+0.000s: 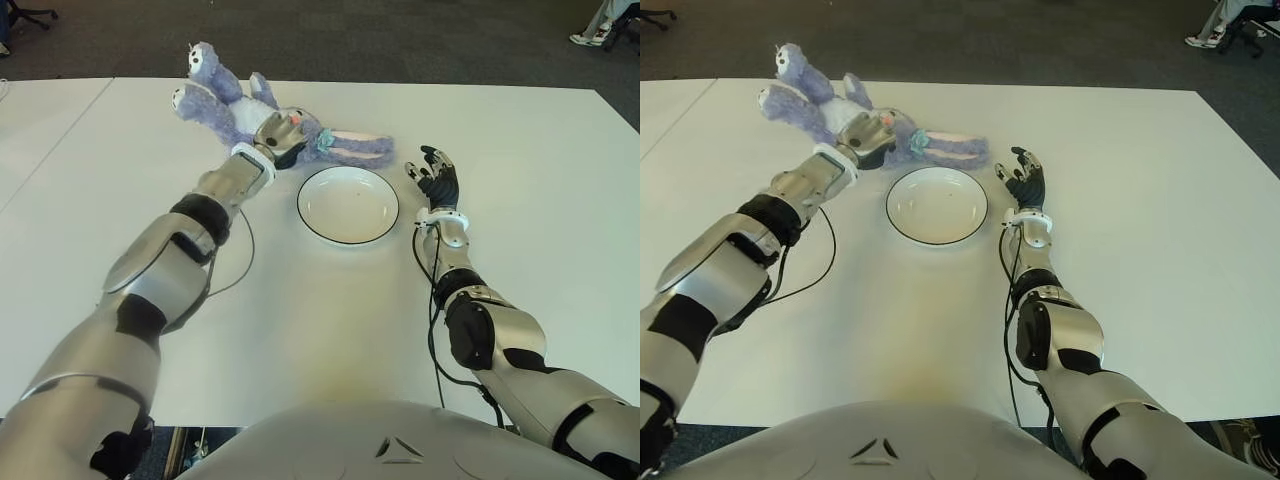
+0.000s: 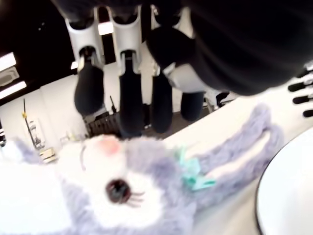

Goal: Put the doll into the plate.

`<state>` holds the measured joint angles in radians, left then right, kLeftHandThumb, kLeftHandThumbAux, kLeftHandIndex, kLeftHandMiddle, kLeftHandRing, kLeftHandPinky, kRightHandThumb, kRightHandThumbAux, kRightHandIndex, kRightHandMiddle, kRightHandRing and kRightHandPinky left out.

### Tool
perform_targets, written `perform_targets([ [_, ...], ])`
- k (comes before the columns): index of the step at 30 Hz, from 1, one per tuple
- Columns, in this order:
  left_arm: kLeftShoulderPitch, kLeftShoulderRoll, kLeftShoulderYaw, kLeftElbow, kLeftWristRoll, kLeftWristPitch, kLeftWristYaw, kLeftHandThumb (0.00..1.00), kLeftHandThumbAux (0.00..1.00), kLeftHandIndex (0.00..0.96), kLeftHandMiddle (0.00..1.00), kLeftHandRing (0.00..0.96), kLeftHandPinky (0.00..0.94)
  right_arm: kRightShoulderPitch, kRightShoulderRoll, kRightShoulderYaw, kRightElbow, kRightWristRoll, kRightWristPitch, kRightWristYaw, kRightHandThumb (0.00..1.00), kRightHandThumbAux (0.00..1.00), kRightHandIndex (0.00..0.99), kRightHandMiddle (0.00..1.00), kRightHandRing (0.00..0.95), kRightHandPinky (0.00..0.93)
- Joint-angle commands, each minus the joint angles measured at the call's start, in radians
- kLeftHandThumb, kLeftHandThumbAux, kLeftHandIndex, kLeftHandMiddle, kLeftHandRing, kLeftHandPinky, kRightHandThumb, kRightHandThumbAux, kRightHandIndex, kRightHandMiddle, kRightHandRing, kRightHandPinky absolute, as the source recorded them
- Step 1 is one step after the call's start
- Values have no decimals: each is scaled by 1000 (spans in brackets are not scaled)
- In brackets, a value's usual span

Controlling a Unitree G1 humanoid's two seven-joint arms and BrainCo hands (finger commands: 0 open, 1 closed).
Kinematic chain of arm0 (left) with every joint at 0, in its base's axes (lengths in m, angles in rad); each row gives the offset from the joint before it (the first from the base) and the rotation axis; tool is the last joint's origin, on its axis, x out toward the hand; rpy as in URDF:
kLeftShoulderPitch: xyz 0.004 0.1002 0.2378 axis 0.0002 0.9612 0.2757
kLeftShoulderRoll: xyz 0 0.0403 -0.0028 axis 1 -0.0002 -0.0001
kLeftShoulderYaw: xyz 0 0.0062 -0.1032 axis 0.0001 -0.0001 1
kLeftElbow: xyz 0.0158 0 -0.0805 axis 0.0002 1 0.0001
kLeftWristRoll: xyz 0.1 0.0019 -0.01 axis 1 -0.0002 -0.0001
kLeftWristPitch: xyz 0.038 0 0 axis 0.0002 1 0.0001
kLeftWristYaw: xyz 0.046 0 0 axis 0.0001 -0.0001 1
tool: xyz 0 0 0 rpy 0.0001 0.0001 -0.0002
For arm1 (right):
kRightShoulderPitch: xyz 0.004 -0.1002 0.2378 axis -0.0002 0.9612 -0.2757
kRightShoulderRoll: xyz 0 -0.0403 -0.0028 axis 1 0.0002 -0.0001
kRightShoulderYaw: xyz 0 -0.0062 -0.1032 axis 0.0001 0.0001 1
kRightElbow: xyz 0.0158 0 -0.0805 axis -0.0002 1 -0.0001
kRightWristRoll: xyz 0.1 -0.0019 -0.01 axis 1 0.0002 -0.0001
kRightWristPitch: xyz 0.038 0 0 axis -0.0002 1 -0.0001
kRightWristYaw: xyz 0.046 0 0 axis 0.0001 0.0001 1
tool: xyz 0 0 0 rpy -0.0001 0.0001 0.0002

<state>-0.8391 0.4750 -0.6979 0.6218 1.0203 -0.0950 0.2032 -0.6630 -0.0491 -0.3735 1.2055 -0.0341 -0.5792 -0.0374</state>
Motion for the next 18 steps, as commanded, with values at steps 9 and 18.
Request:
perform_targets([
  [9, 421, 241, 227, -715, 2, 31, -99, 864, 661, 441, 483, 727, 821, 237, 64, -23, 162, 22, 134, -2, 390, 895, 238, 110, 29, 0],
  [18, 207, 168, 258, -390, 92, -66, 450, 842, 666, 415, 583, 716, 734, 234, 61, -9, 163, 5, 138, -20, 386, 892, 242, 111, 28, 0],
])
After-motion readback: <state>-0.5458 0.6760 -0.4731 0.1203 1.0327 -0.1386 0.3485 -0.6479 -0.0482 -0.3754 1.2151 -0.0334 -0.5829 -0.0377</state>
